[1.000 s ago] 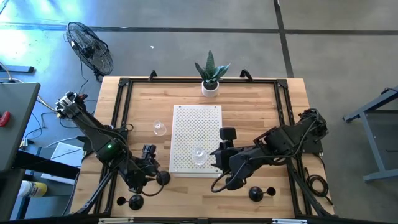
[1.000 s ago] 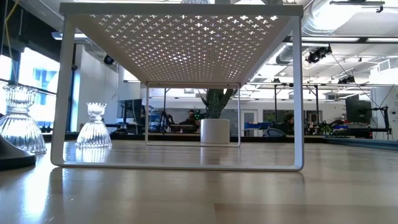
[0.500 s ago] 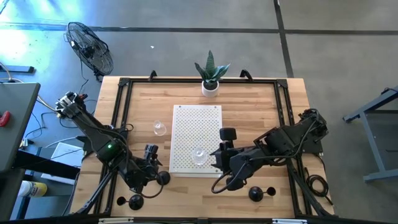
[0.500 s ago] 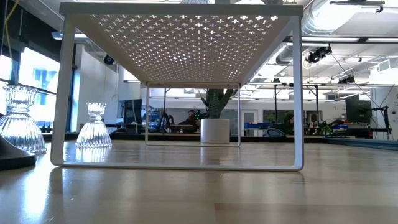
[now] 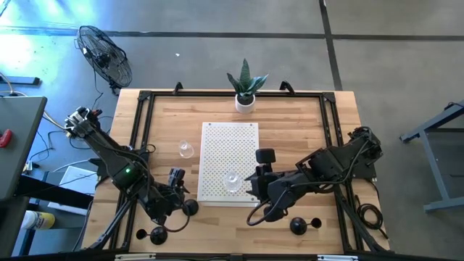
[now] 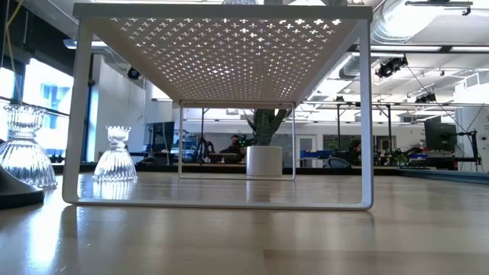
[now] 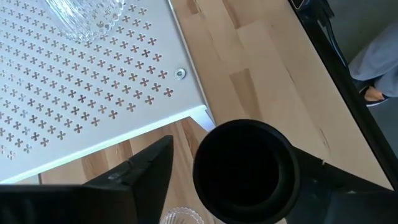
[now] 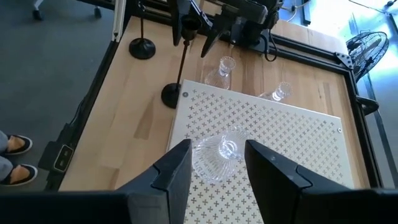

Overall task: Pick & Place candle stick holders
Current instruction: Put the top black candle holder on the shelf

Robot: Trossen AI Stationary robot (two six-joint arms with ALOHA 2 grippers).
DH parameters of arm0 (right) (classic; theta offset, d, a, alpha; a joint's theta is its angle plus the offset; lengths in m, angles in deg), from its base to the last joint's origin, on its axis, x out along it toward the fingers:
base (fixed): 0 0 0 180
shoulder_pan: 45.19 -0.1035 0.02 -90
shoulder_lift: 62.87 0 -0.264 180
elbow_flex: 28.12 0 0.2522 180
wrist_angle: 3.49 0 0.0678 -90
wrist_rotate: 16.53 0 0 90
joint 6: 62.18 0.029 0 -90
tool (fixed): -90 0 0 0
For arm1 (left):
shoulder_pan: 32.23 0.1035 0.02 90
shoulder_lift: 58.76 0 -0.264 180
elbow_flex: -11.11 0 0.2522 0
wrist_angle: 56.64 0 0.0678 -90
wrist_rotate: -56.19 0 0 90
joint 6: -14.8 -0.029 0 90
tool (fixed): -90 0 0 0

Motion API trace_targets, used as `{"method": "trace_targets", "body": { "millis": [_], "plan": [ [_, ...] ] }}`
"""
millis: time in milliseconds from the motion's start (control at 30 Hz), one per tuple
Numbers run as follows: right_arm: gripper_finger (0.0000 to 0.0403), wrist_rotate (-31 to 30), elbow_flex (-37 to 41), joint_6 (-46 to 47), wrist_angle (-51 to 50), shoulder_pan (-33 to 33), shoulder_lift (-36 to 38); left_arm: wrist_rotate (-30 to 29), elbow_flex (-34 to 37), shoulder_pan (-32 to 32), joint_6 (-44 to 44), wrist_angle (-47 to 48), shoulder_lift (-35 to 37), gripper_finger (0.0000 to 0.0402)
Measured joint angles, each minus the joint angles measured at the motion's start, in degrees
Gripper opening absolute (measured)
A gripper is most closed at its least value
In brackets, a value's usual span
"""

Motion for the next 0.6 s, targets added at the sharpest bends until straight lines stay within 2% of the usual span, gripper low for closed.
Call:
{"method": "trace_targets", "body": {
  "millis": [333, 600],
  "plan": [
    [0.0142, -1.2, 0.1, -0.4, 0.0, 0.0, 0.0, 0.2, 0.0, 0.0, -1.3, -0.4, 0.0, 0.0094],
    [0.0142, -1.8, 0.1, -0.4, 0.0, 0.0, 0.0, 1.3, 0.0, 0.0, 1.2, 0.3, 0.0, 0.0092]
  ]
}}
